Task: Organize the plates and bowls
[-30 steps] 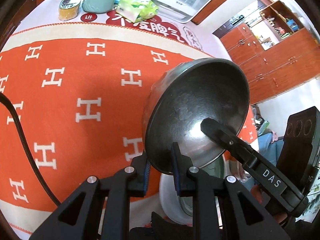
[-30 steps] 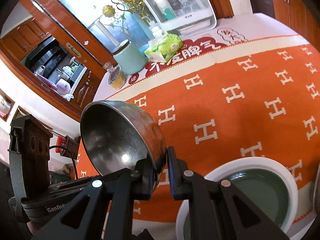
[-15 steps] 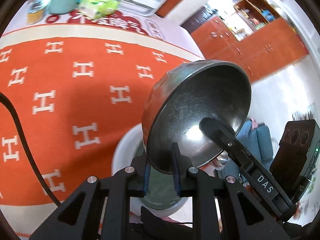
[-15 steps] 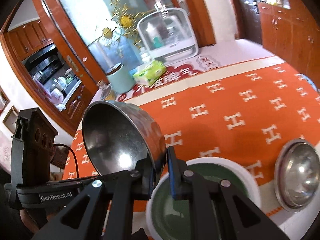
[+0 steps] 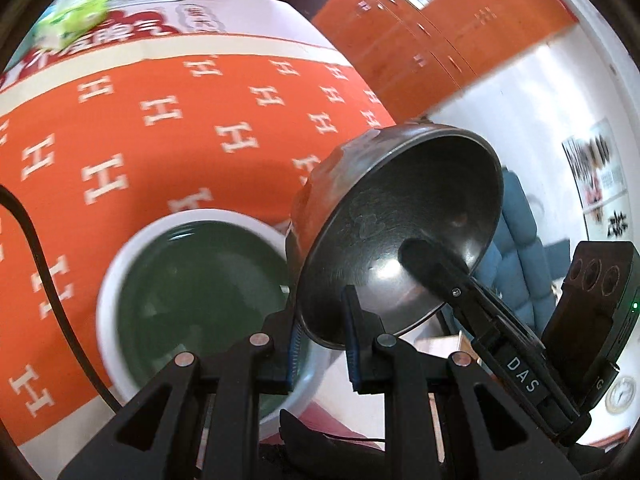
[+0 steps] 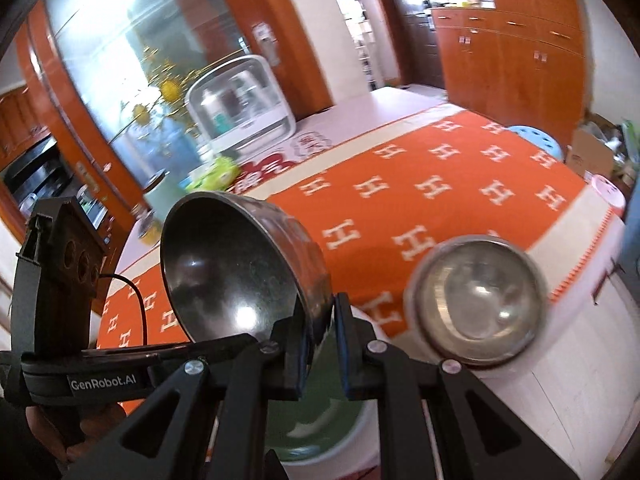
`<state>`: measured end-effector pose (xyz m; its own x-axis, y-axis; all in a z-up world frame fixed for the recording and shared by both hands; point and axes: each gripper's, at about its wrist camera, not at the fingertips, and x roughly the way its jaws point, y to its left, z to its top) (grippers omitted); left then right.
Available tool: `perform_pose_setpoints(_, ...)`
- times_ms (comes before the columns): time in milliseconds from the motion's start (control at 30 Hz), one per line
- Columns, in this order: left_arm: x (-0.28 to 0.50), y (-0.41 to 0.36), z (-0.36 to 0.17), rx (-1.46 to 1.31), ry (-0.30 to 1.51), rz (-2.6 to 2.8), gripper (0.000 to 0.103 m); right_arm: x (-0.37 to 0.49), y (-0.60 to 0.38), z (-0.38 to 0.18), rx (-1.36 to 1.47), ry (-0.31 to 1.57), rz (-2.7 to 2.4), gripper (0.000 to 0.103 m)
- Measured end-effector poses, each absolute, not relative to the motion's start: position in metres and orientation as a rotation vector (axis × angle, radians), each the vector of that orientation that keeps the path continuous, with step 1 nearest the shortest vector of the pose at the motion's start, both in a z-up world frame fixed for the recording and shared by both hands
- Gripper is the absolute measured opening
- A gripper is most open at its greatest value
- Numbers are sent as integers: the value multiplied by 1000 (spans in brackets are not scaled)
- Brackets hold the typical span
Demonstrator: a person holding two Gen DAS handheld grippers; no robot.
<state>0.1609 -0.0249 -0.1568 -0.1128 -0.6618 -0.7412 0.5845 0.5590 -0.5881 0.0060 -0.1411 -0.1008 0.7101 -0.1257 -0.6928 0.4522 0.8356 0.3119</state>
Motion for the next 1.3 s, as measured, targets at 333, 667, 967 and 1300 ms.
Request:
perform_pose_setpoints(333,124,-100,-144,-41,1310,-1108,17,-37,-203,-86,487,732,-398,12)
perform_pose_setpoints(667,104,-147,-154,-51,1359,-1026,17,-42,-252,-96,440,827,-361,12)
perform_pose_setpoints(967,103,-177,-177,-75,1400,-914,17,-27,-282,-121,393,949,-285,14)
perform_pose_setpoints(1300,102,-199,-206,-62,1462,-781,21,-9,-306,-160,367,1112,-174,18)
